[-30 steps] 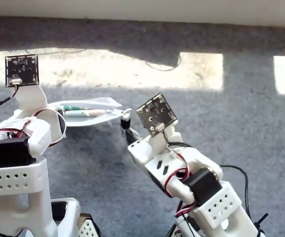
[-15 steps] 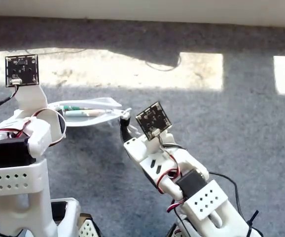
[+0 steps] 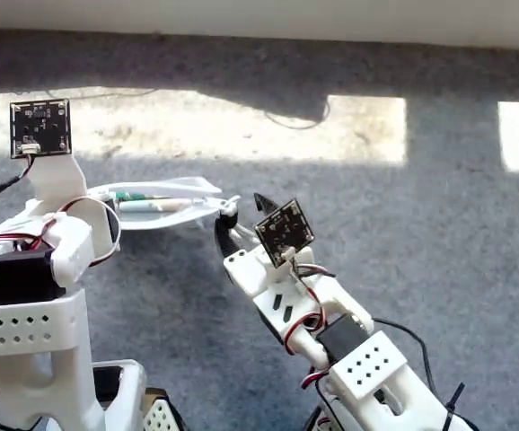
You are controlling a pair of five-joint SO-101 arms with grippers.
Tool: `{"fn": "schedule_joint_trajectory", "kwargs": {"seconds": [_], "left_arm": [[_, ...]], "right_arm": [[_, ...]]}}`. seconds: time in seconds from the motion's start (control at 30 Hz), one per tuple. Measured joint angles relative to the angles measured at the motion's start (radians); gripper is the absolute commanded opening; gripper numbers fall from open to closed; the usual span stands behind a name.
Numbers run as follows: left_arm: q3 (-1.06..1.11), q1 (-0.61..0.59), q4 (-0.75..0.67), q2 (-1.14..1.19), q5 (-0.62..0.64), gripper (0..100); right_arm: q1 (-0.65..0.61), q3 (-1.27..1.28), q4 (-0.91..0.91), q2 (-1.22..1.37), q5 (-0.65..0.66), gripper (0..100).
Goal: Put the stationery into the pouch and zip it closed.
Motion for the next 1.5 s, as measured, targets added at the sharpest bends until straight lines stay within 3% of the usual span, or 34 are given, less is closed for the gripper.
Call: {"fn": "schedule_joint_trajectory", "kwargs": {"seconds": [0.3,0.97,1.17,1.37,1.5], "left_arm": [[0.0,0.0,0.0,0.0,0.0,1],[0.0,0.0,0.0,0.0,0.0,1],[0.0,0.0,0.0,0.0,0.0,1],[0.0,0.0,0.0,0.0,0.0,1],[0.0,0.0,0.0,0.0,0.0,1]], "right_arm": [[0.0,0.052,-0.107,0.0,0.0,18.4],[0.0,0.052,-0.11,0.0,0.009,18.3],[-0.02,0.052,-0.11,0.0,0.091,11.7],[-0.026,0.052,-0.11,0.0,0.095,10.8],[-0.026,0.052,-0.11,0.0,0.095,4.4]]}}
